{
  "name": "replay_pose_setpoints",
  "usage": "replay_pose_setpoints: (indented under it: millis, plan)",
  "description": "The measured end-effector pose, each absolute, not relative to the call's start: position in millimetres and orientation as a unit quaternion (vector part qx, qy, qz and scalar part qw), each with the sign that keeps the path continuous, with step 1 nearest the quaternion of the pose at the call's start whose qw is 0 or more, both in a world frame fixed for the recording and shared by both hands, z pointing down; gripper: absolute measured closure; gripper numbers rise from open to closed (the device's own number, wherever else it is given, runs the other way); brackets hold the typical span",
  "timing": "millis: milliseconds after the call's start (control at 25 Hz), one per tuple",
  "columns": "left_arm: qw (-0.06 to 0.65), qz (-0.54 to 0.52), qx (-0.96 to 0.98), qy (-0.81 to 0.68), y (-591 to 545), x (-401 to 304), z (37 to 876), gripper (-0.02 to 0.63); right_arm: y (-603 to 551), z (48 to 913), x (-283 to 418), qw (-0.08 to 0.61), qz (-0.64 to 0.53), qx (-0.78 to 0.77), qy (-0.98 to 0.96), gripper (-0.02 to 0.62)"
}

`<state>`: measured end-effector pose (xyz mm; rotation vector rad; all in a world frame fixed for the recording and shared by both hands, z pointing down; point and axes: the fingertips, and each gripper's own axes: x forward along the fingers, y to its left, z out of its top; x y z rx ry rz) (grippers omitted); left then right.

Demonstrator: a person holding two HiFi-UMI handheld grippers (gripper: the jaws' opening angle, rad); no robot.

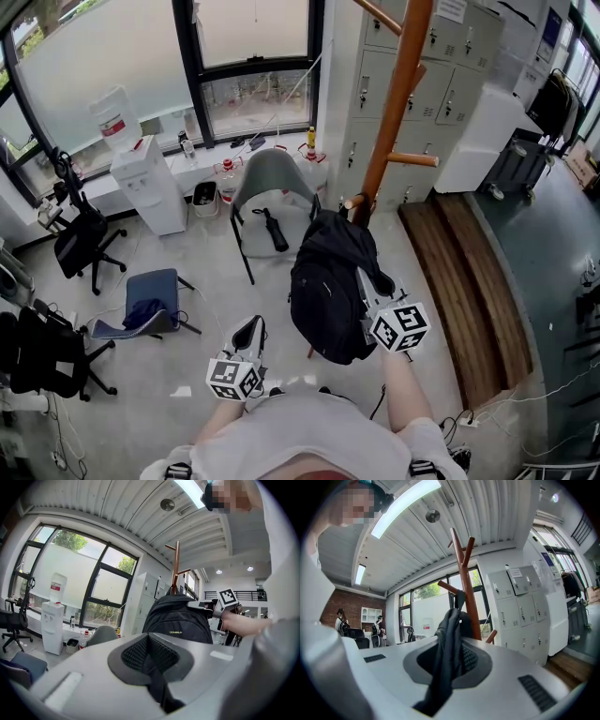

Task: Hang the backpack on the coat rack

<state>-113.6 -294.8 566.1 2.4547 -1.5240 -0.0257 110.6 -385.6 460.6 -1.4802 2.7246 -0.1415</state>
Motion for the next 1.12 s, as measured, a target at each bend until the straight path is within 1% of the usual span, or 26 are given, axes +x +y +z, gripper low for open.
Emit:
replay_pose_setpoints:
  millis: [600,960,1120]
  plan:
    - [0.131,-0.006,0.845,-0.519,-293.1,-110.5,567.1,0.595,-394.0,473.7,112.3,-0.046,-0.045,-0.533,0.844,0.558]
    - [0.128,-0.007,0.845,-0.520,-290.5,-113.0,564.3,0.595,-394.4,476.9,111.9,-0.061,-0.055,-0.544,0.835,0.556]
    - [0.126,-0.007,0.846,-0.518,-287.7,-114.1,562.4,0.595,-389.5,476.5,109.2,-0.077,-0.056,-0.542,0.835,0.432]
